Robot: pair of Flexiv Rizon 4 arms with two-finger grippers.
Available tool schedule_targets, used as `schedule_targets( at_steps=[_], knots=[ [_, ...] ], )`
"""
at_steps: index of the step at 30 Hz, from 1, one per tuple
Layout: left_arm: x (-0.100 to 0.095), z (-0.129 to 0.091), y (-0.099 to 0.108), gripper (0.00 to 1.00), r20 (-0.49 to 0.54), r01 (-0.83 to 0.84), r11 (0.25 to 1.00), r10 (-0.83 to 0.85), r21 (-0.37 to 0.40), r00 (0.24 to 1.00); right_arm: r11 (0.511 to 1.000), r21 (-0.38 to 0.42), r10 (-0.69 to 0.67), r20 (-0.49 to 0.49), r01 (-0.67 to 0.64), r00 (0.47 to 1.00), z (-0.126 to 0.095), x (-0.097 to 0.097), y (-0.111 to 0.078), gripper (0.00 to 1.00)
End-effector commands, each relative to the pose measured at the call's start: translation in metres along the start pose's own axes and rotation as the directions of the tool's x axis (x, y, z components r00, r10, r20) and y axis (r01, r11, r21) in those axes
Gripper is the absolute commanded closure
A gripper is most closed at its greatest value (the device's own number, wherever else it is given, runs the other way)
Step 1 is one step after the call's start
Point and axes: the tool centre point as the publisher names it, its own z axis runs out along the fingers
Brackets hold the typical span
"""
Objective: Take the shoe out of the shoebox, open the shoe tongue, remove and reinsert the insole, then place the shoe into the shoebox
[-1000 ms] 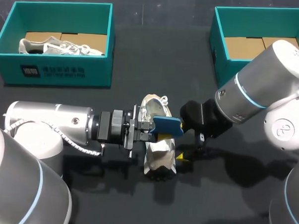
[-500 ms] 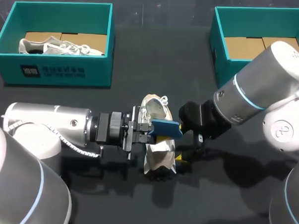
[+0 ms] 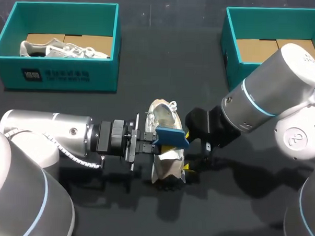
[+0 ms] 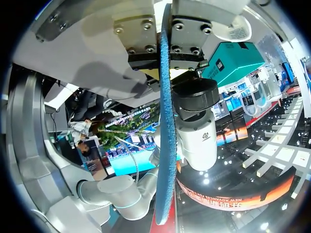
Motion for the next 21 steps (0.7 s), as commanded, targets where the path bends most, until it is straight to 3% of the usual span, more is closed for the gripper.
schedule_targets(
  at_steps=[1,21],
  knots=[
    [0.003,-0.002,0.001,1.0,0.0,0.001,1.0,-0.001,0.004,1.0,1.0,0.001,0.0,0.002,0.0,1.0,0.002,0.001,0.0,0.0],
    [-0.001,0.019,0.013,1.0,0.008,0.019,0.999,-0.02,0.03,1.0,1.0,0.001,0.0,0.002,0.0,1.0,0.002,0.001,0.0,0.0]
  ],
)
